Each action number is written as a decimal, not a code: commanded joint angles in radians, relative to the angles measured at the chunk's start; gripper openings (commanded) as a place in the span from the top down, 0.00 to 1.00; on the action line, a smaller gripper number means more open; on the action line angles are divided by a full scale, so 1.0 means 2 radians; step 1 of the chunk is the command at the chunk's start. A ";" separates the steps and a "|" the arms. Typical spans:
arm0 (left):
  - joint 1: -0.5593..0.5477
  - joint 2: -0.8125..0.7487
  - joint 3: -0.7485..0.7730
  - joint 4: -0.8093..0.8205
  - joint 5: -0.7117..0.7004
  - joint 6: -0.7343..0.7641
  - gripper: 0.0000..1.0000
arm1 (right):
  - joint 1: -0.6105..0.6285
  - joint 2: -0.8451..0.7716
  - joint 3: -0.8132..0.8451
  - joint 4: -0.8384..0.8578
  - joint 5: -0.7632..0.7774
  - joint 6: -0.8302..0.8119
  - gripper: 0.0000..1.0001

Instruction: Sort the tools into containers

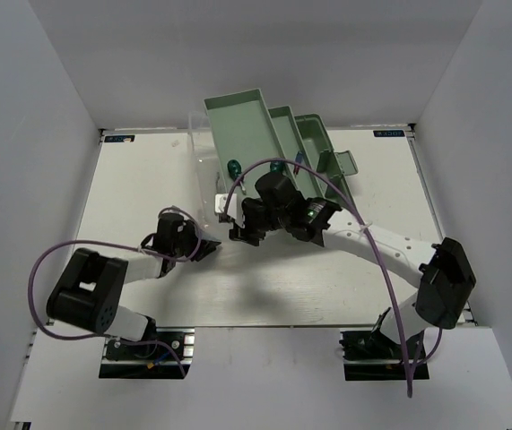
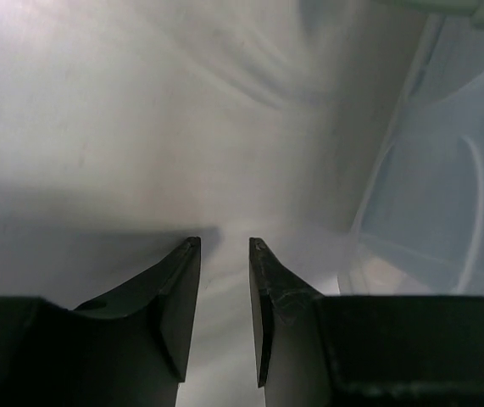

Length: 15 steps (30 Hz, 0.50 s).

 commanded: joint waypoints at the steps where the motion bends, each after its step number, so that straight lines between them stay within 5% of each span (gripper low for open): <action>1: 0.016 0.019 0.047 0.045 0.022 0.001 0.59 | 0.003 -0.043 0.044 0.008 -0.041 0.015 0.42; 7: 0.039 0.038 0.066 0.041 0.033 0.001 0.59 | -0.016 -0.128 0.023 -0.059 -0.062 0.008 0.42; 9: 0.043 0.047 0.066 0.050 0.037 0.001 0.59 | -0.019 -0.178 -0.014 -0.064 -0.028 0.009 0.86; 10: 0.043 0.047 0.066 0.050 0.037 0.001 0.59 | -0.022 -0.191 -0.027 -0.057 0.030 0.024 1.00; 11: 0.048 0.047 0.071 0.057 0.037 0.001 0.59 | -0.024 -0.222 -0.066 0.007 0.072 0.043 1.00; 12: 0.049 0.052 0.077 0.061 0.037 0.001 0.59 | -0.030 -0.228 -0.076 0.024 0.218 0.051 1.00; 15: 0.053 0.058 0.101 0.066 0.047 0.008 0.59 | -0.085 -0.214 -0.080 0.060 0.394 0.084 1.00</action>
